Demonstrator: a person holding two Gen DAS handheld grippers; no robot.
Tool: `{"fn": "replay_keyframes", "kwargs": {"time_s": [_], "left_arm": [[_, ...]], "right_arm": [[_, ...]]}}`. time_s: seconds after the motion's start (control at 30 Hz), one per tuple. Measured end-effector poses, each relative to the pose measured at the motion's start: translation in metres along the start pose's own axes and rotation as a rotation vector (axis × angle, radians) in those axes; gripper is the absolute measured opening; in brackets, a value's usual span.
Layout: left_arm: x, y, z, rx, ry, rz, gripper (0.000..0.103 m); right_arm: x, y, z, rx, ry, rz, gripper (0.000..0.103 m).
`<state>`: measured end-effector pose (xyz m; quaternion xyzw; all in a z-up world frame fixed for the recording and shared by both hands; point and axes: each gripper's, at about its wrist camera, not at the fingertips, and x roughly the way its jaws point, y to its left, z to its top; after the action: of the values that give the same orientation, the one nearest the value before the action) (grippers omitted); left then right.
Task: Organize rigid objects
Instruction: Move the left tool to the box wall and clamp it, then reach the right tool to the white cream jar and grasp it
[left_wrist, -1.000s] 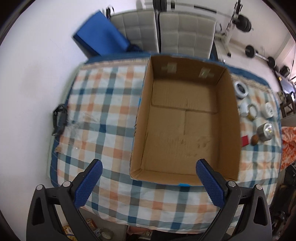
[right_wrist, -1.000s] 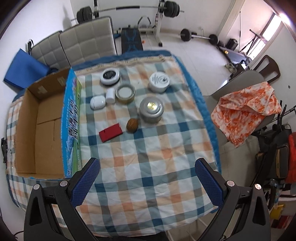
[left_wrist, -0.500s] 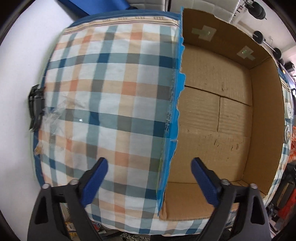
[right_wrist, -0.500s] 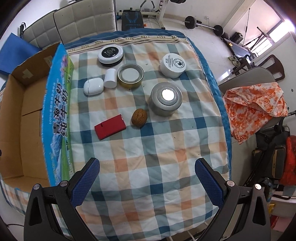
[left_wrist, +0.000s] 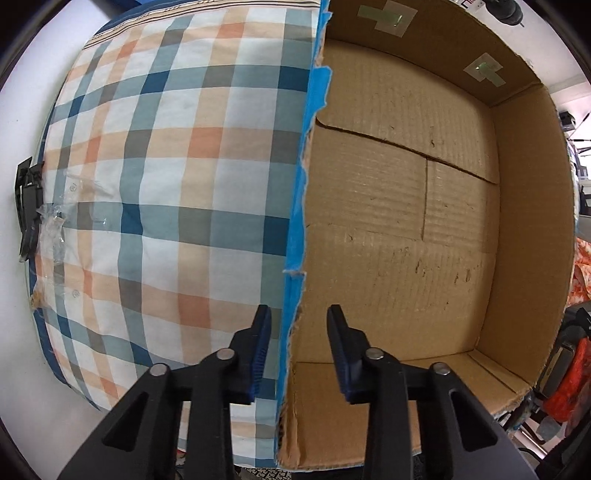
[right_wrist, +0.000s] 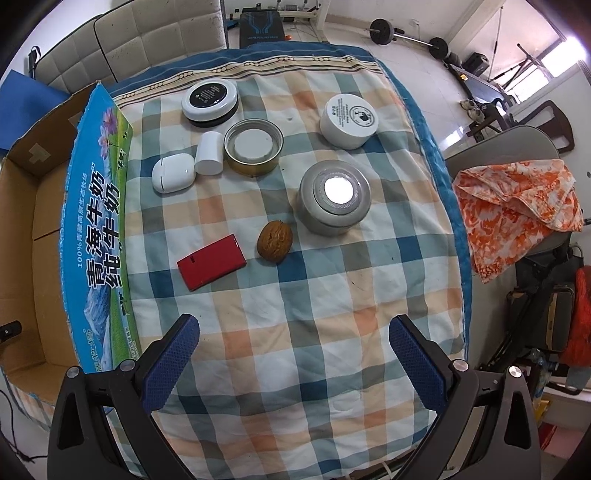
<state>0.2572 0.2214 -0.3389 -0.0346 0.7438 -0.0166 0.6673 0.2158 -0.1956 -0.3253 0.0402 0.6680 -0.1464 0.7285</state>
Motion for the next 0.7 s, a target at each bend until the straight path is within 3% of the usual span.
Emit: {"fn": "replay_keyframes", "kwargs": {"time_s": [0.33, 0.57, 0.7], "left_arm": [[0.002, 0.008, -0.001, -0.073, -0.022, 0.021, 0.006], [0.002, 0.010, -0.004, -0.048, -0.029, 0.017, 0.004], [0.007, 0.008, -0.005, -0.028, -0.032, 0.021, 0.004]], "right_arm": [[0.014, 0.001, 0.032, -0.056, -0.007, 0.048, 0.103], [0.015, -0.009, 0.061, -0.017, -0.008, 0.094, 0.103], [0.021, -0.025, 0.093, 0.085, -0.005, 0.147, 0.103]]}}
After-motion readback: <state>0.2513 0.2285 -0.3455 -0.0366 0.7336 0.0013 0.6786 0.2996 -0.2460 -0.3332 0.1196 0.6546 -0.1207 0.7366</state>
